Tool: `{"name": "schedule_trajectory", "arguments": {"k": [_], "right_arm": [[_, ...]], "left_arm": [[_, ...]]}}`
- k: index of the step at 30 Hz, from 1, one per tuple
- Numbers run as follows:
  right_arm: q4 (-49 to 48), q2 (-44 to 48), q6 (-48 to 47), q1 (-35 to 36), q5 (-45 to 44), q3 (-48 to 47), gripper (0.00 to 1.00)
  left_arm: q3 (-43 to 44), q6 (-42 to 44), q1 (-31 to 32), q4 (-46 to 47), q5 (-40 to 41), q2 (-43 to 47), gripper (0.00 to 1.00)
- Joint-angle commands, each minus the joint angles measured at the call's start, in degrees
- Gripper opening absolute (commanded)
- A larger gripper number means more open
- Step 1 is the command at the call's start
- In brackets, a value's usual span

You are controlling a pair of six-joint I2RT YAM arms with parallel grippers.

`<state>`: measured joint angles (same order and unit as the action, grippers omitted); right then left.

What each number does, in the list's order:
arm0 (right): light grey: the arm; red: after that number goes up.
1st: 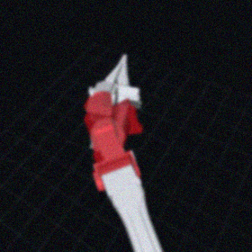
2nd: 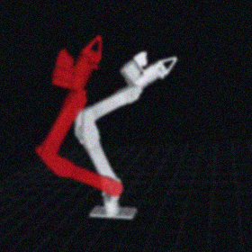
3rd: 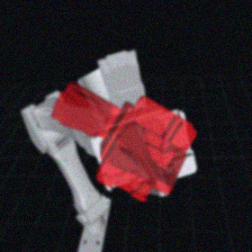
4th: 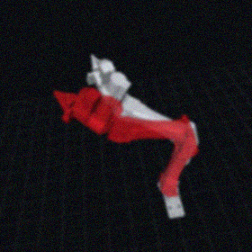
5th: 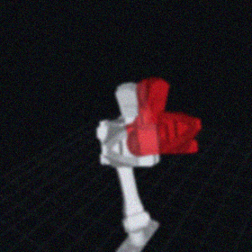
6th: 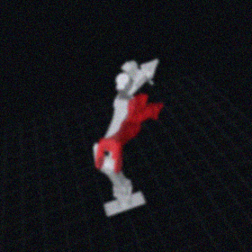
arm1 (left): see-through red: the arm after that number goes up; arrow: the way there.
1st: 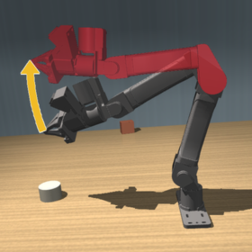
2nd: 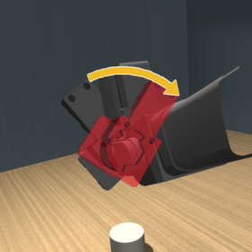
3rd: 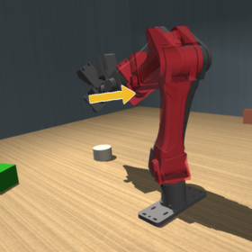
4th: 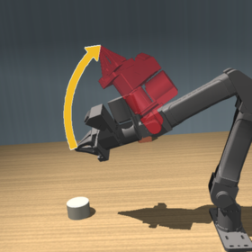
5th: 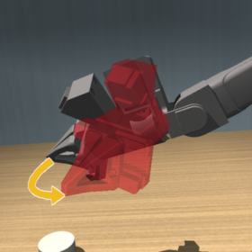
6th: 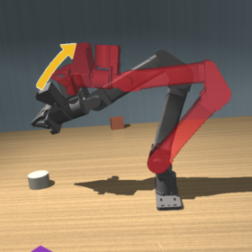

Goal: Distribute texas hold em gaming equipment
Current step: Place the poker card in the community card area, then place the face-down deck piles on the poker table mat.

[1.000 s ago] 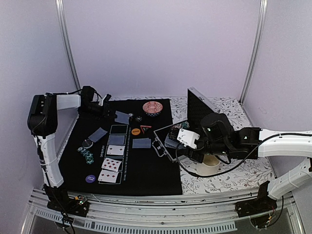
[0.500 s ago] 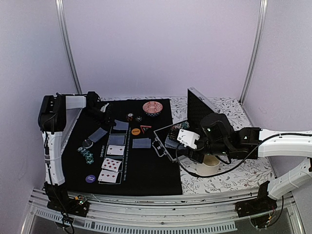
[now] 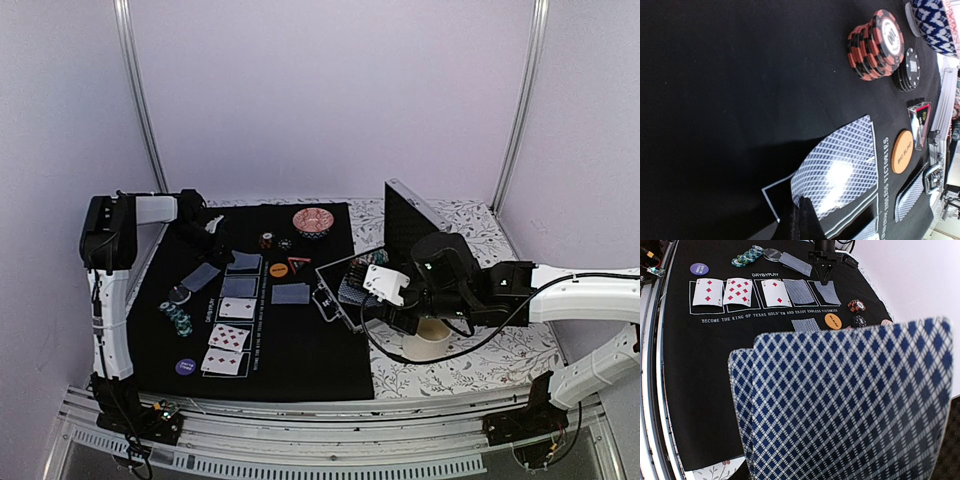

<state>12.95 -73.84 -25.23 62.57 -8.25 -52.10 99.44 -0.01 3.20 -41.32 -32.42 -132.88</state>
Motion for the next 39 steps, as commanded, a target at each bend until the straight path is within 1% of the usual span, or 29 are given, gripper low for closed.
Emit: {"name": "schedule_trajectory", "arguments": {"k": [1, 3, 5, 8, 15, 20, 22, 26, 28, 33, 36, 39], "right_arm": [[0.12, -0.39, 0.62, -0.26, 0.34, -1.82, 0.41], [0.15, -0.55, 0.69, -0.24, 0.49, -1.94, 0.41], [0.15, -0.68, 0.68, -0.25, 0.59, -2.02, 0.41], [0.26, -0.69, 0.71, -0.25, 0.77, -2.21, 0.41], [0.89, -1.43, 0.97, -0.1, 1.2, -3.0, 0.41], [1.47, -3.56, 2.6, 1.86, 2.4, -4.99, 0.41], [1.53, -5.64, 4.0, 2.93, 3.59, -5.48, 0.41], [2.24, -10.4, 8.95, 4.15, 6.72, -5.95, 0.41], [2.02, -12.68, 11.66, 4.29, 7.59, -5.34, 0.4], [2.59, -18.44, 14.9, 4.17, 6.43, -6.09, 0.4], [3.72, -21.78, 14.87, 3.4, 7.3, -6.99, 0.4], [5.42, -24.48, 15.31, 0.6, 8.87, -7.48, 0.4]], "left_arm": [[1.25, 1.42, 0.17, -1.04, 1.27, -1.38, 0.03], [1.36, 1.17, 0.2, -1.06, 2.0, -1.06, 0.25], [1.37, 0.91, 0.15, -1.04, 3.18, -0.32, 0.31], [1.35, 0.8, 0.22, -1.04, 4.77, 1.1, 0.34], [1.25, 0.05, 0.52, -1.13, 9.57, 6.56, 0.35], [-1.17, -1.26, 2.58, 0.15, 10.6, 14.15, 0.38], [-4.51, -2.42, 4.17, 3.01, 10.83, 18.91, 0.42], [-13.23, -4.98, 7.44, 10.33, 12.27, 30.73, 0.53], [-17.68, -6.22, 8.45, 13.43, 13.1, 35.49, 0.56], [-26.97, -8.89, 9.11, 18.62, 13.88, 44.88, 0.6], [-30.14, -9.19, 9.45, 18.77, 13.97, 48.39, 0.61], [-32.5, -9.71, 9.78, 18.34, 13.56, 52.2, 0.61]]}}
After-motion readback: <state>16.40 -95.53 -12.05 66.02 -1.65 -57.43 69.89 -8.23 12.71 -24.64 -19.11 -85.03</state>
